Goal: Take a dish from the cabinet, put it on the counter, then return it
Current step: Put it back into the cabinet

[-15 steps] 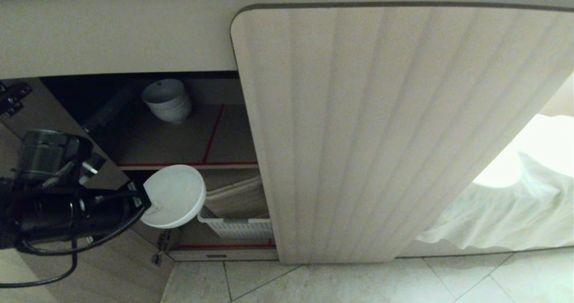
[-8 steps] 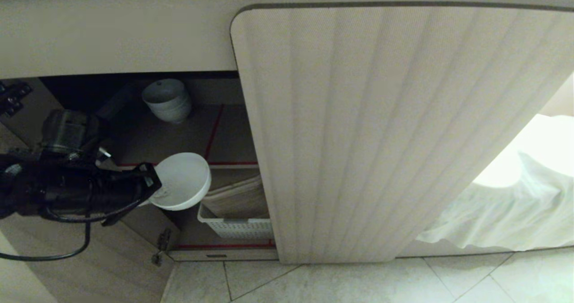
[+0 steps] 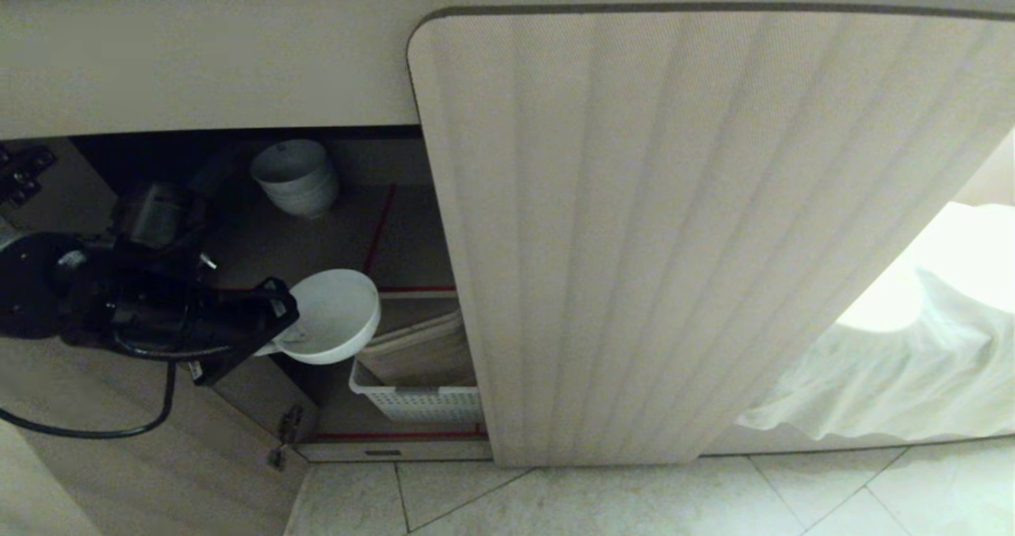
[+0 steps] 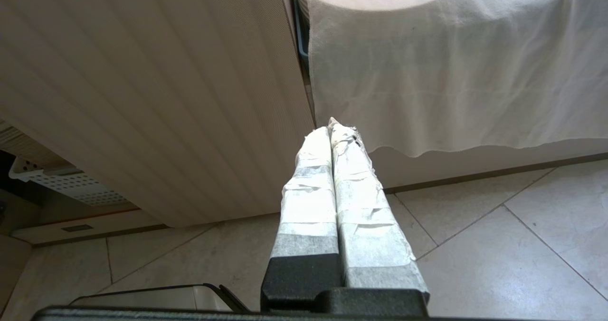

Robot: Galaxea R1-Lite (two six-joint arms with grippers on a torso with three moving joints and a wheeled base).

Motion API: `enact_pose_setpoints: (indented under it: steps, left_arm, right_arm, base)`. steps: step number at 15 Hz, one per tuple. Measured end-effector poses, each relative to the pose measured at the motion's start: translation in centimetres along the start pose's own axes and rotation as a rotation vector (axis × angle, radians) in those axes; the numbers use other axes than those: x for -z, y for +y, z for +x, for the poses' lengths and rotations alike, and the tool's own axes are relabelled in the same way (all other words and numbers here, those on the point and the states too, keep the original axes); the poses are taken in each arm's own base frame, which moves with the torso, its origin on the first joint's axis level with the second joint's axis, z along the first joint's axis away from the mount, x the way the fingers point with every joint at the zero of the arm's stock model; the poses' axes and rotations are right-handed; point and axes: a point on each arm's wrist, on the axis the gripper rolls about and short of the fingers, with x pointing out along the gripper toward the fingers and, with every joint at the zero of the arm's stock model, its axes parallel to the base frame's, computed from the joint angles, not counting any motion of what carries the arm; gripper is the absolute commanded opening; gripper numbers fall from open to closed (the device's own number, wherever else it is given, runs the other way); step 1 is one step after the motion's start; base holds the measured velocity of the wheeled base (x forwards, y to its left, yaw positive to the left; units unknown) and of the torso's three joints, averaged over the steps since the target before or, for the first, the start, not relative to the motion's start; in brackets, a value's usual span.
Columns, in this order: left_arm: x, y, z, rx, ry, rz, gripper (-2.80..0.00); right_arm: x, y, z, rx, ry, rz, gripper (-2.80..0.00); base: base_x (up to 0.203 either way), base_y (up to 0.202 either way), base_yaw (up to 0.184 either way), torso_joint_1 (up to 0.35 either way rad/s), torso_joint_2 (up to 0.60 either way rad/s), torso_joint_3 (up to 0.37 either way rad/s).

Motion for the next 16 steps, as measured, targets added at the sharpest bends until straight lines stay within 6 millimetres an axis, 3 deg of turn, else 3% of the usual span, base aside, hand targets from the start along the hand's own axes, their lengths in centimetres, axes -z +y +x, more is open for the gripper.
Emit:
enact_pose_setpoints:
  steps: [16]
  left_arm:
    - [-3.5, -2.4, 3.0, 0.028, -0.031, -0.089, -2.8]
  right_arm:
    - [0.0, 0.0, 0.0, 0.0, 0.0, 0.0, -2.8]
  base:
    - [0.0, 0.0, 0.0, 0.0, 0.0, 0.0]
